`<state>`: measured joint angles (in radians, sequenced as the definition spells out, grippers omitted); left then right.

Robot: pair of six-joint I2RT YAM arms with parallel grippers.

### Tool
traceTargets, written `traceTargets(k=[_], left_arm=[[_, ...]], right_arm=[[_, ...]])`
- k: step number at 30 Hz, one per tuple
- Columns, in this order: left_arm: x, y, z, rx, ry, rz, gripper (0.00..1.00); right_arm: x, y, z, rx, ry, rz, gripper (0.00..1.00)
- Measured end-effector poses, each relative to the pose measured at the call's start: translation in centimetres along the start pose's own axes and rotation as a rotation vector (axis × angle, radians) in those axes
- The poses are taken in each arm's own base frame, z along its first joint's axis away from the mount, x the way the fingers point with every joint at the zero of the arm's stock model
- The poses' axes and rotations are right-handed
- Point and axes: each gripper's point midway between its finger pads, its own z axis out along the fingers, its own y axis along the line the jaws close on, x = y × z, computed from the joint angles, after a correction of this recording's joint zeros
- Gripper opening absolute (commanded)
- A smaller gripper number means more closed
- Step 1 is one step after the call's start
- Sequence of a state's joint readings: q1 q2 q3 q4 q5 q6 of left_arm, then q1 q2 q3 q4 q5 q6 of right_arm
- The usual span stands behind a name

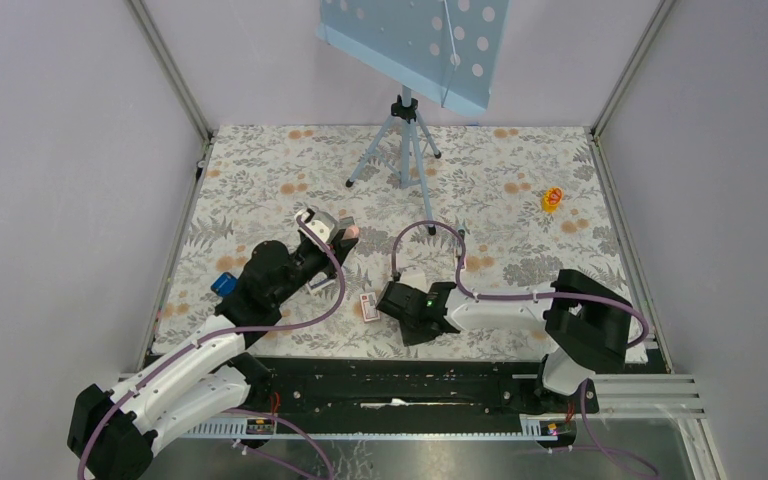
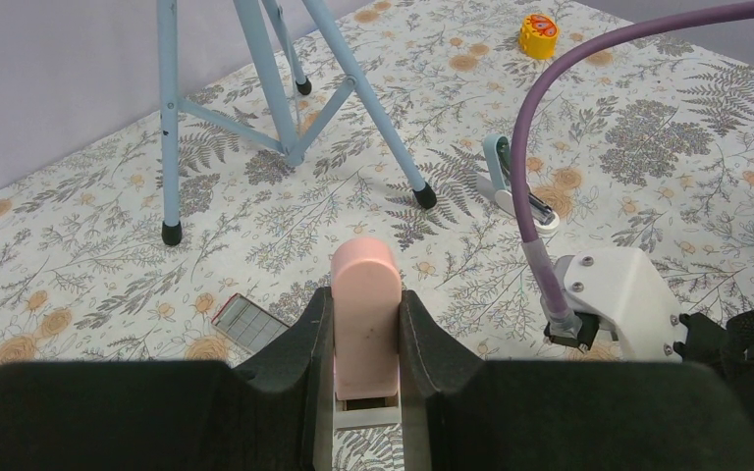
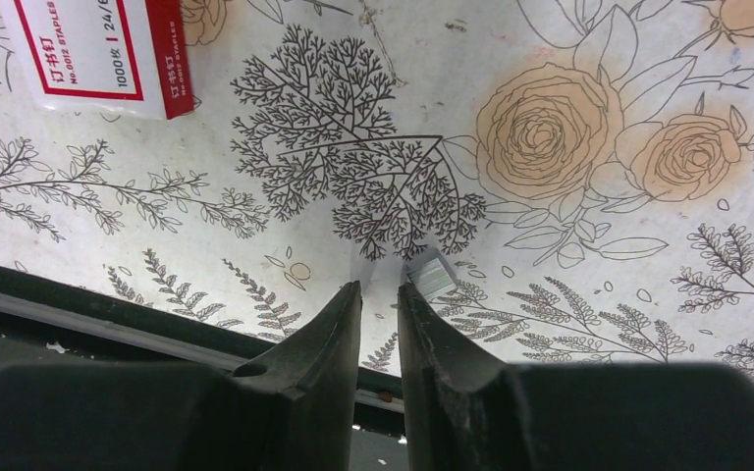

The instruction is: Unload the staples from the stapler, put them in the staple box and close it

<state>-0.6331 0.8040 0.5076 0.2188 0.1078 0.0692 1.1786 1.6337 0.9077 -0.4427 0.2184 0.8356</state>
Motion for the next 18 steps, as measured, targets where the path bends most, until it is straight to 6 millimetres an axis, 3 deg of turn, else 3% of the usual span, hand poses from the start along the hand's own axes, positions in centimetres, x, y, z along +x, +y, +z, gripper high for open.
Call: traceTargets(k=[6, 13, 18], left_arm=[[0.0, 0.0, 0.0, 0.000, 0.000, 0.000, 0.00], [0.0, 0.0, 0.0, 0.000, 0.000, 0.000, 0.00], [0.0, 0.0, 0.0, 0.000, 0.000, 0.000, 0.00]], right_arm=[[0.1, 0.1, -0.3, -0.022, 0.002, -0.022, 0.39], [-0.2, 1.1, -3.2, -0.135, -0.017, -0.033, 0.40], [0.3, 0.2, -3.5, -0.111, 0.000, -0.049, 0.38]])
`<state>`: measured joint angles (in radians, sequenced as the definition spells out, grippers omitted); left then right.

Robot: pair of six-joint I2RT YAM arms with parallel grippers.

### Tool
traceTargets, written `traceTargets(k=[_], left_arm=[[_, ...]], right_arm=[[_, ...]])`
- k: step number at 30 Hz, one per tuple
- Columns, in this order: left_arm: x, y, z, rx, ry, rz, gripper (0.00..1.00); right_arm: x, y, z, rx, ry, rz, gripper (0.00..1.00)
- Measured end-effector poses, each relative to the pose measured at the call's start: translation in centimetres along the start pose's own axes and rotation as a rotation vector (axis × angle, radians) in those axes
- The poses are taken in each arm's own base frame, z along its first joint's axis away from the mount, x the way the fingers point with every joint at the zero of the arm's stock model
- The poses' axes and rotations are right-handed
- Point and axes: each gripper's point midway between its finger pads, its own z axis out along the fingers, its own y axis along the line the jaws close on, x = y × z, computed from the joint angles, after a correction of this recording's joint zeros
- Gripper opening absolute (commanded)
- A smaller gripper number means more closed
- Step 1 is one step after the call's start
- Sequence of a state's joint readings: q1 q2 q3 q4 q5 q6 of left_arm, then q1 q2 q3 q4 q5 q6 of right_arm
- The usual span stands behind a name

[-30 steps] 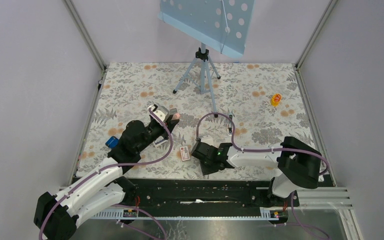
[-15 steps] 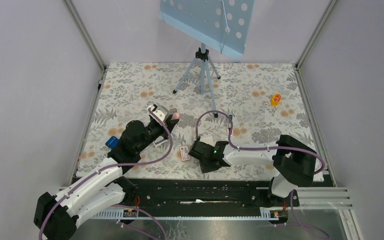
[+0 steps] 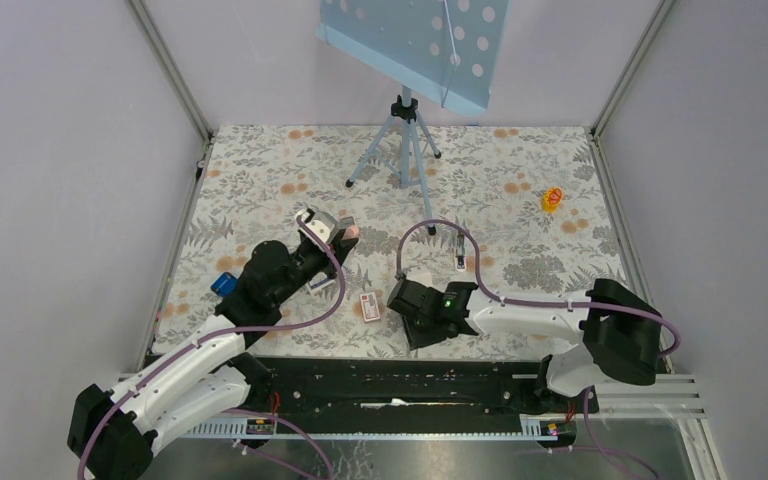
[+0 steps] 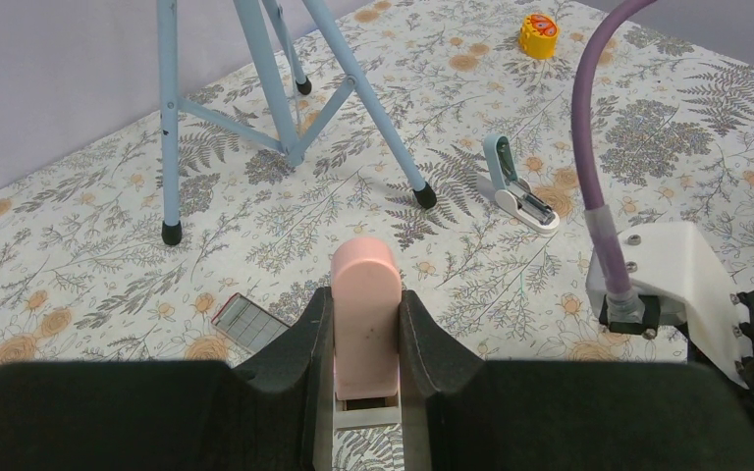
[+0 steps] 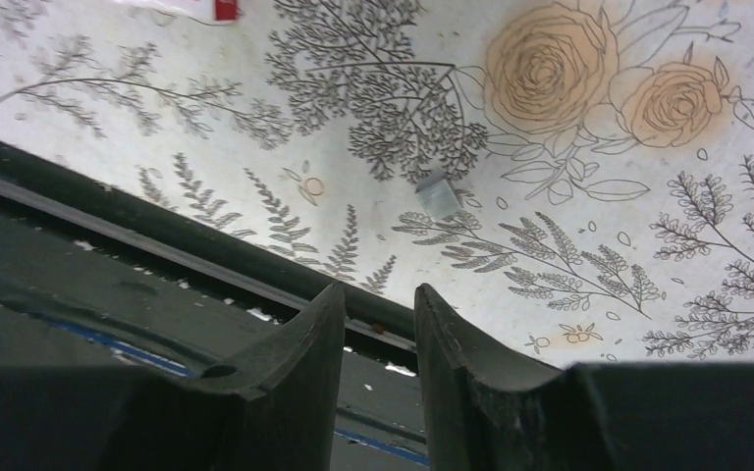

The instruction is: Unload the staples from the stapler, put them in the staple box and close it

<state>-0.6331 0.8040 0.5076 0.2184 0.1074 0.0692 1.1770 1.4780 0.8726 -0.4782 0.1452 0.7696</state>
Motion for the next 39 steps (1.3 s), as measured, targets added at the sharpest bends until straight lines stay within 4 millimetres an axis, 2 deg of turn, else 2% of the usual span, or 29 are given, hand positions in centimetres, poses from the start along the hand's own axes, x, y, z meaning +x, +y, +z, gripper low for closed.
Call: traceTargets(k=[5, 10, 16, 20, 26, 33, 39], left_arm=[[0.0, 0.0, 0.0, -0.001, 0.000, 0.000, 0.00], [0.0, 0.1, 0.0, -0.004, 0.000, 0.000, 0.00], [0.0, 0.1, 0.0, -0.006, 0.001, 0.000, 0.00], [0.0, 0.1, 0.0, -0.007, 0.002, 0.000, 0.00], [0.1, 0.1, 0.0, -0.008, 0.002, 0.000, 0.00], [0.1, 0.2, 0.0, -0.012, 0.002, -0.003, 0.00], [0.1, 0.2, 0.0, -0.015, 0.003, -0.019, 0.00]], right_arm=[[0.8, -1.4, 0.9, 0.063, 0.037, -0.011, 0.35], [0.5, -2.3, 1.7, 0.095, 0.047, 0.001, 0.30], [0.5, -2.6, 2.8, 0.107, 0.057, -0.005, 0.28], [0.2, -2.5, 3.0, 0.101, 0.050, -0.012, 0.23], [-0.3, -2.4, 3.2, 0.104, 0.047, -0.011, 0.20], [-2.7, -2.5, 4.0, 0.100, 0.017, 0.015, 0.21], [-6.6, -2.1, 5.5, 0.088, -0.029, 0.010, 0.21]])
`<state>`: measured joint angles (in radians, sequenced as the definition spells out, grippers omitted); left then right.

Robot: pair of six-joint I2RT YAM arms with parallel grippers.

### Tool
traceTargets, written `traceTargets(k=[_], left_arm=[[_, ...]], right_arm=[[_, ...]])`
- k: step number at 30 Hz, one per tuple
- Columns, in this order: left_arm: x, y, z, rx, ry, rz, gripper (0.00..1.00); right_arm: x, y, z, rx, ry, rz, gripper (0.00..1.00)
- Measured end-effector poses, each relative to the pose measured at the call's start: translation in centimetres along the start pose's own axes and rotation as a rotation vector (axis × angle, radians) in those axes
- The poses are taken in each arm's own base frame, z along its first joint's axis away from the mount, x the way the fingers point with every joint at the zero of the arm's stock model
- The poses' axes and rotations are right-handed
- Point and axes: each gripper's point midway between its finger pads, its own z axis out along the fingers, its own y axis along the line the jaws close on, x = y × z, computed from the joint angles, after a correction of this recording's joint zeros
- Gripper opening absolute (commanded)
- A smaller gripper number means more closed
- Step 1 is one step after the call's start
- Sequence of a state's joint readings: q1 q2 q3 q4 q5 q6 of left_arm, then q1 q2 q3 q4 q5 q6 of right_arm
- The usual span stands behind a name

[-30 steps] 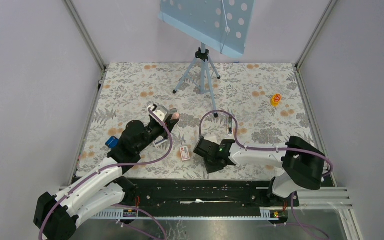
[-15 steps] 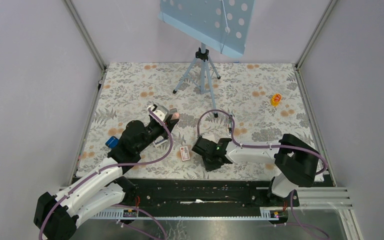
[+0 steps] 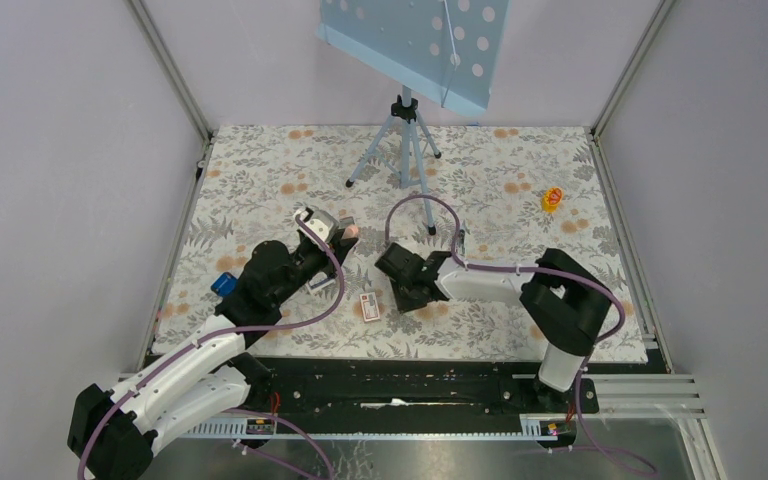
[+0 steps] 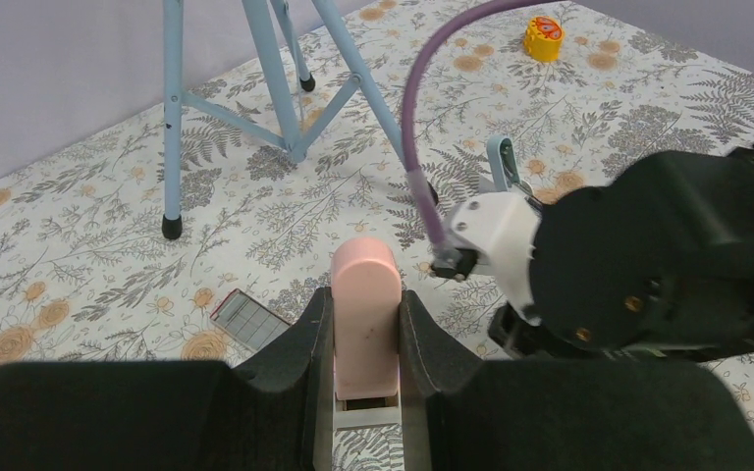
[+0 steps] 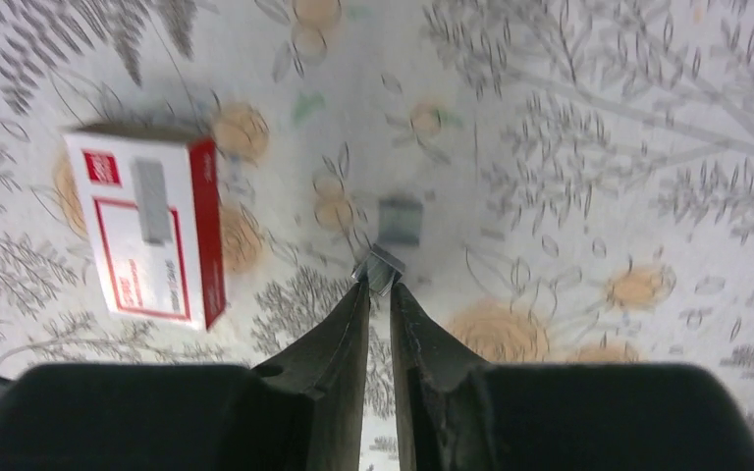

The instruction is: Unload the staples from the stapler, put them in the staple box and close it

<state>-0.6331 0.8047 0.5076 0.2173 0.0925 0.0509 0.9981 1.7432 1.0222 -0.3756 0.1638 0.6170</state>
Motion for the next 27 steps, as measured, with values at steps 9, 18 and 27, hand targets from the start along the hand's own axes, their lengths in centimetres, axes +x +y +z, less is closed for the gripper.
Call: traceTargets(k=[9, 18, 27], left_arm=[[-0.3, -0.1, -0.6, 0.001, -0.003, -0.008, 0.00], [-1.1, -3.0, -1.3, 0.170, -0.032, 0.005, 0.00], [-3.2, -8.6, -2.6, 0.519, -0.083, 0.050, 0.00]], right_arm=[[-2.4, 0.2, -0.6, -0.033, -0.062, -0.083, 0.37], [-4.1, -1.2, -10.4, -0.183, -0.336, -0.177, 0.61], [-2.3, -0.2, -14.4, -0.439, -0.555, -0.451, 0.78]])
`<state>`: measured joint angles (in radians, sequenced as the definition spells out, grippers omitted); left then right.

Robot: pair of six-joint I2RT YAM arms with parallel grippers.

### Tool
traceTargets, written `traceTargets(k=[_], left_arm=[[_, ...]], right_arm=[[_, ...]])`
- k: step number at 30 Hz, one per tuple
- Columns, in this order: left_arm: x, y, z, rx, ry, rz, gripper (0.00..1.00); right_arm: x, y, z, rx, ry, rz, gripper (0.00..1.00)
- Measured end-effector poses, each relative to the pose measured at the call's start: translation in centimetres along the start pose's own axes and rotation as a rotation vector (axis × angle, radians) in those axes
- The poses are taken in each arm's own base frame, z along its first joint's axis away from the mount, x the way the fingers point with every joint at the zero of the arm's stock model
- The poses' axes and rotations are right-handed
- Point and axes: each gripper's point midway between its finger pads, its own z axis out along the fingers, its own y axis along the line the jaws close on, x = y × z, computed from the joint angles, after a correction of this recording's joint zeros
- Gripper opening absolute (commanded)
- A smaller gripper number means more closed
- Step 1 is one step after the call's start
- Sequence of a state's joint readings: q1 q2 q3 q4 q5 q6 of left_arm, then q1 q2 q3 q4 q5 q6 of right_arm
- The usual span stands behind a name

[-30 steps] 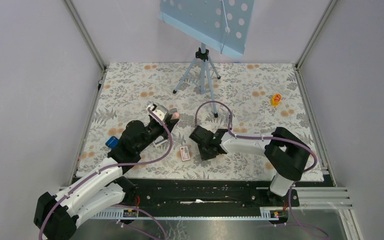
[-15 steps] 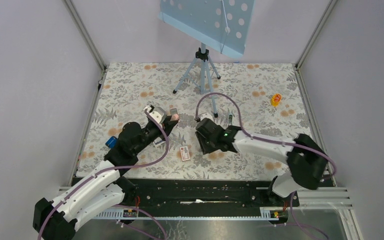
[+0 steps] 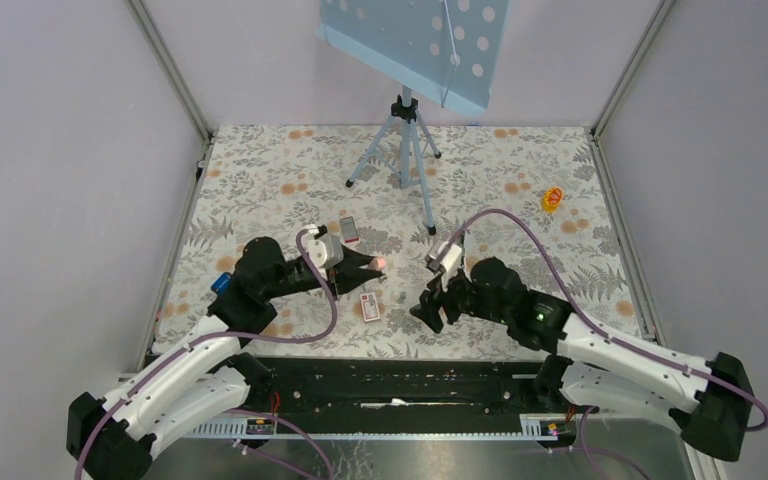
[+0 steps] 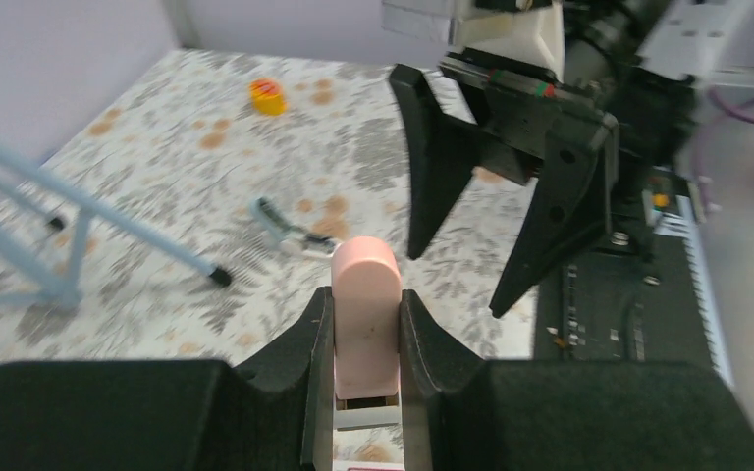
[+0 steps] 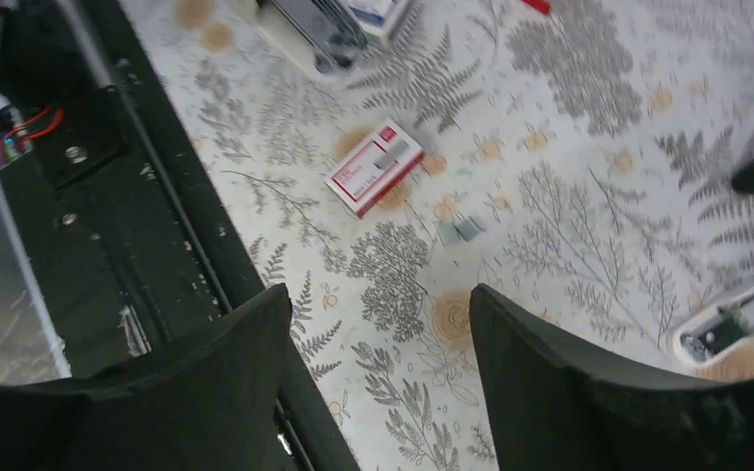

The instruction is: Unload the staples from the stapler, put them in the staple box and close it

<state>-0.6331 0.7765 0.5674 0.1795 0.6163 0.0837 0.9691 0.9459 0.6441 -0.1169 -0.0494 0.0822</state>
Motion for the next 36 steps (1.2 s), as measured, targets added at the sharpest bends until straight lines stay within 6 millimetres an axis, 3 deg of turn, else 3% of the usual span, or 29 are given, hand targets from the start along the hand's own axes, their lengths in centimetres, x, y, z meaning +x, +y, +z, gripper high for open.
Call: traceTargets(k=[5, 11, 15, 19, 28, 36], left_arm=[[-1.2, -3.8, -0.1, 0.226, -0.047, 0.016, 0.00], [-3.7, -6.9, -0.8, 0.409, -0.138, 0.029, 0.00], [-5.0, -8.9, -1.0, 0.502, -0.188, 0.046, 0.00], [-4.8, -10.6, -0.8, 0.585, -0.189, 0.037, 0.00], [-4.5, -11.4, -0.6, 0.628, -0.184, 0.035, 0.00], [-4.1, -11.2, -0.4, 0.625, -0.176, 0.043, 0.00]], right_arm=[[-2.5, 2.5, -2.3, -0.166, -0.269, -0.186, 0.90], [-5.9, 4.7, -4.6, -0.271, -0.538, -0.343, 0.91], [-6.9, 5.9, -4.2, -0.334, -0.571, -0.383, 0.91], [-6.7, 6.7, -3.0, -0.383, -0.554, -0.391, 0.90], [-7.1, 8.7, -2.6, -0.510, -0.560, -0.392, 0.84], [-7.3, 9.7, -3.8, -0.570, -0.577, -0.388, 0.74]])
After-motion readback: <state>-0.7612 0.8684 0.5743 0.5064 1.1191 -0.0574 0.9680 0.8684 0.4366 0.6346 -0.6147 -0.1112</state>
